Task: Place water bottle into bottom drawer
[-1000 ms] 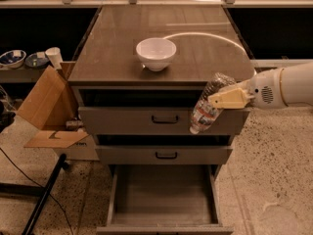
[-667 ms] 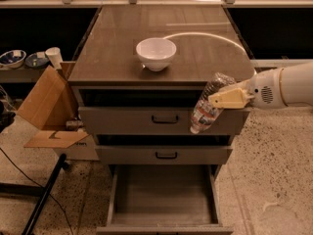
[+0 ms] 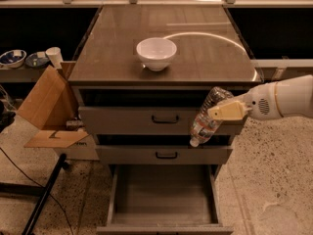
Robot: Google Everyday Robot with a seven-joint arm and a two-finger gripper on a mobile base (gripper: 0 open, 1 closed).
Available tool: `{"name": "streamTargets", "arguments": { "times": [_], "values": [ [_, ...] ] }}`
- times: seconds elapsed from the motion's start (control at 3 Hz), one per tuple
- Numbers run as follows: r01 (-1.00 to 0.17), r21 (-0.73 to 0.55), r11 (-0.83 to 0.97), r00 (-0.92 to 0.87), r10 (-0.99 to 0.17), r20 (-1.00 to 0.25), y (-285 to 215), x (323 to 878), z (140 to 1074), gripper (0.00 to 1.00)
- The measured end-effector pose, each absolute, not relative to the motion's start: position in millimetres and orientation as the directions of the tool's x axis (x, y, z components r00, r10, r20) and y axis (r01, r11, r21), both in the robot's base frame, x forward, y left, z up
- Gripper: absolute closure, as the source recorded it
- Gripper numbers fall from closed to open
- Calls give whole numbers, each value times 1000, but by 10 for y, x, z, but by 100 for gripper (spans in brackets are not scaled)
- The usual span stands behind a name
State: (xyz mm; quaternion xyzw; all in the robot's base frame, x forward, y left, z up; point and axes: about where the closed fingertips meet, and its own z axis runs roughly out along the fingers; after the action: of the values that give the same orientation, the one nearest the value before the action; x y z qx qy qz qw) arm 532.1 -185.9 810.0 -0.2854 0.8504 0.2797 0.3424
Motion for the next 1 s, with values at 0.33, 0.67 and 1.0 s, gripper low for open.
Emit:
{"name": "streamTargets", "arguments": {
  "times": [0.33,0.67,1.0],
  "values": [
    [-637,374,674,-663,-232,-712,-1866,5209,7604,100],
    [-563,489,666,-737,-138,-661,-1815,5043,6983,100],
    [-467,607,642,-809,-34,-586,-1666,4938,6324,100]
  ]
}}
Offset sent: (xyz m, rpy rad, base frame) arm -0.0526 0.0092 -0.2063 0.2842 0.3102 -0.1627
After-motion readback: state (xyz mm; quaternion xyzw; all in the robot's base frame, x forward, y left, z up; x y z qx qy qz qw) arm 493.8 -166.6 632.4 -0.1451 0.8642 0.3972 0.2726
